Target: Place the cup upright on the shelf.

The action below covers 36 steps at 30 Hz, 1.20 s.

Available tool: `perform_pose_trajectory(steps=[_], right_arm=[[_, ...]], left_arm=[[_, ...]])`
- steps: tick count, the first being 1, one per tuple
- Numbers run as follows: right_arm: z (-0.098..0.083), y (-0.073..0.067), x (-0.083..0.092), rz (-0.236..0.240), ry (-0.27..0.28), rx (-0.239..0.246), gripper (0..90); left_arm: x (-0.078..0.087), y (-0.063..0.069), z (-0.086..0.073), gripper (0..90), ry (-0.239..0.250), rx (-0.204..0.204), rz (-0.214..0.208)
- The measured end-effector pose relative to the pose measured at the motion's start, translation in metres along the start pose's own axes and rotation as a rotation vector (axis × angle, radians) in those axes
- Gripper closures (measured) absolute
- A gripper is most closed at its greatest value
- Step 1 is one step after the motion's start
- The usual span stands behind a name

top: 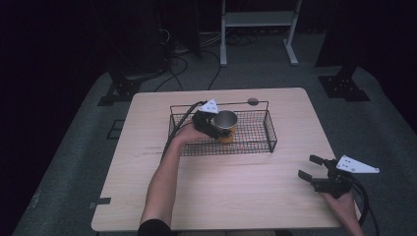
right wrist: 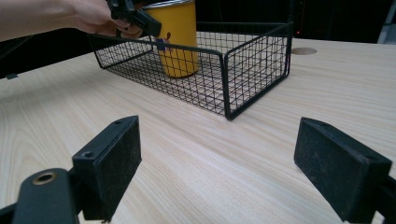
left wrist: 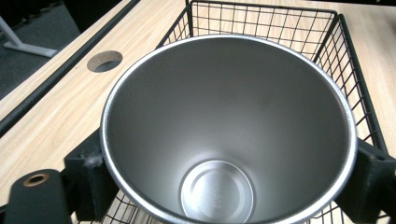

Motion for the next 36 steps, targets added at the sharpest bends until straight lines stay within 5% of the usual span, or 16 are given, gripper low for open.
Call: perform_pose_trajectory(steps=[11, 36], right_arm=[[0.0, 0.0, 0.0, -0.002, 0.002, -0.003, 13.8], [-0.001, 0.0, -0.001, 0.005, -0.011, 0.003, 13.8]], left_arm=[[0.004, -0.001, 0.004, 1.9, 0.01, -0.013, 0.021], [0.026, -0.003, 0.016, 0.8, 0.067, -0.043, 0.063]])
Point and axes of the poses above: each handheld gripper's, and its own axes: x roughly backward along the jaws, z roughly out of its top, y roughly to its right, the point moved 7 cm from there along -x, roughly forward along the jaws, and after that the axes turned 8 degrees about -x, right-handed, at the moved point
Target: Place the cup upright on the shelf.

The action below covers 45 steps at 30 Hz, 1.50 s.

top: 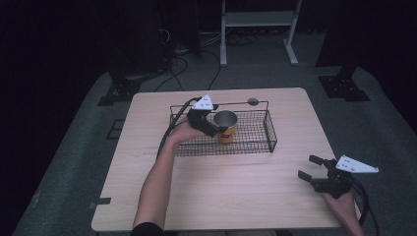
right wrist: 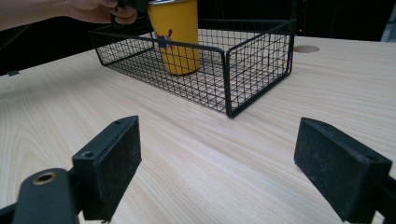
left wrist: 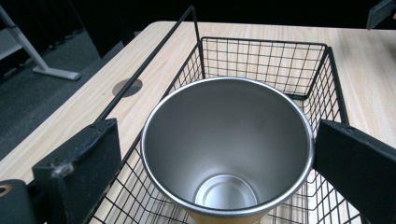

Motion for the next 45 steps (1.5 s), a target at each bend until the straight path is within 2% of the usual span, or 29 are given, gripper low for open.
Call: perform_pose_trajectory(steps=[14, 19, 24, 31, 40, 45], right_arm=[[0.0, 0.0, 0.0, -0.004, -0.002, 0.0, 13.8], [0.0, 0.0, 0.0, -0.005, -0.001, -0.001, 13.8], [0.0, 0.0, -0.001, -0.006, -0.003, 0.001, 13.8], [-0.001, -0.001, -0.001, -0.007, -0.008, 0.003, 13.8], [-0.001, 0.0, -0.001, -0.007, -0.007, 0.003, 13.8], [-0.001, 0.0, -0.001, -0.006, -0.007, 0.001, 13.8]], left_arm=[[0.012, 0.002, 0.014, 0.8, 0.034, -0.021, 0.02], [0.017, 0.003, 0.018, 0.8, 0.047, -0.015, 0.021], [0.023, 0.01, 0.021, 0.8, 0.056, -0.035, 0.025], [0.034, 0.015, 0.025, 0.8, 0.082, -0.039, 0.039], [0.05, 0.028, 0.031, 0.9, 0.114, -0.039, 0.041], [0.056, 0.035, 0.032, 0.8, 0.114, -0.042, 0.04]])
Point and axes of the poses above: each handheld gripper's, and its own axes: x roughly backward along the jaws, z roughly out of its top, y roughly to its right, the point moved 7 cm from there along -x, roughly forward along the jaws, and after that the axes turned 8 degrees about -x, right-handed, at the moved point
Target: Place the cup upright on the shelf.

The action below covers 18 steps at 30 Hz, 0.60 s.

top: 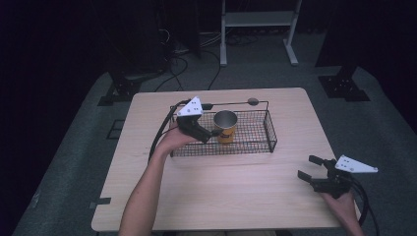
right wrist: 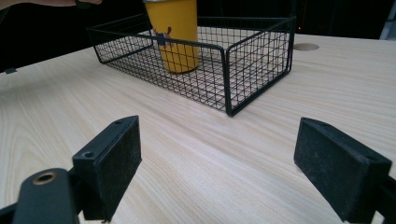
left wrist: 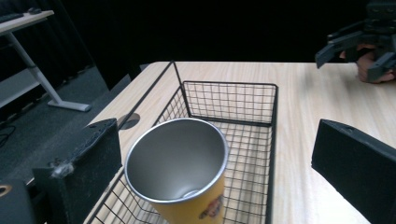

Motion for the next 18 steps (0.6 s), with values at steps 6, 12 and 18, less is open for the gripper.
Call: perform_pose_trajectory(steps=[6, 12, 18], right_arm=[[0.0, 0.0, 0.0, -0.002, 0.0, -0.001, 13.9], [0.0, 0.0, 0.0, -0.002, 0.0, -0.002, 13.9], [0.0, 0.0, 0.0, -0.001, -0.001, -0.001, 13.8]], left_arm=[[0.009, 0.005, 0.002, 0.9, 0.017, 0.003, 0.013], [0.015, 0.012, 0.002, 0.9, 0.021, 0.003, 0.01], [0.021, 0.017, 0.0, 0.9, 0.03, 0.02, 0.022]])
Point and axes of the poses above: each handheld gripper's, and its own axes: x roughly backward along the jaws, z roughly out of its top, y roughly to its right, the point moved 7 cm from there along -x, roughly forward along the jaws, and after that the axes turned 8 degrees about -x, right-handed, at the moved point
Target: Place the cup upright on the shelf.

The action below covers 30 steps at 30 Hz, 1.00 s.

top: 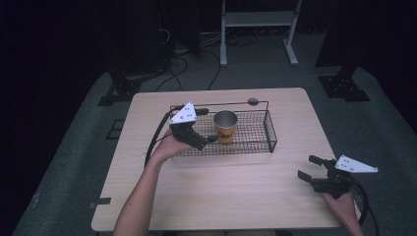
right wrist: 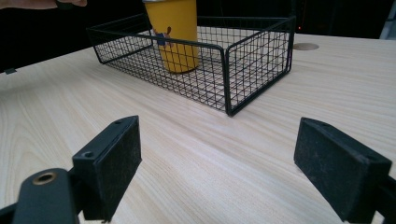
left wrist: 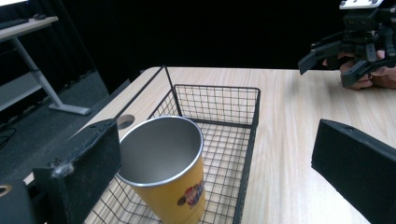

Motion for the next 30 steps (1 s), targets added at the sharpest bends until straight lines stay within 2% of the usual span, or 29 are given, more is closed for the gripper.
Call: perform_pose_trajectory(steps=[15, 30], right_arm=[[0.0, 0.0, 0.0, 0.001, -0.001, 0.001, 13.8], [0.0, 0.0, 0.0, 0.002, -0.001, 0.001, 13.8]], left_arm=[[0.014, 0.016, -0.015, 0.9, -0.01, 0.049, 0.023], [0.028, 0.03, -0.027, 0.9, 0.002, 0.058, 0.045]])
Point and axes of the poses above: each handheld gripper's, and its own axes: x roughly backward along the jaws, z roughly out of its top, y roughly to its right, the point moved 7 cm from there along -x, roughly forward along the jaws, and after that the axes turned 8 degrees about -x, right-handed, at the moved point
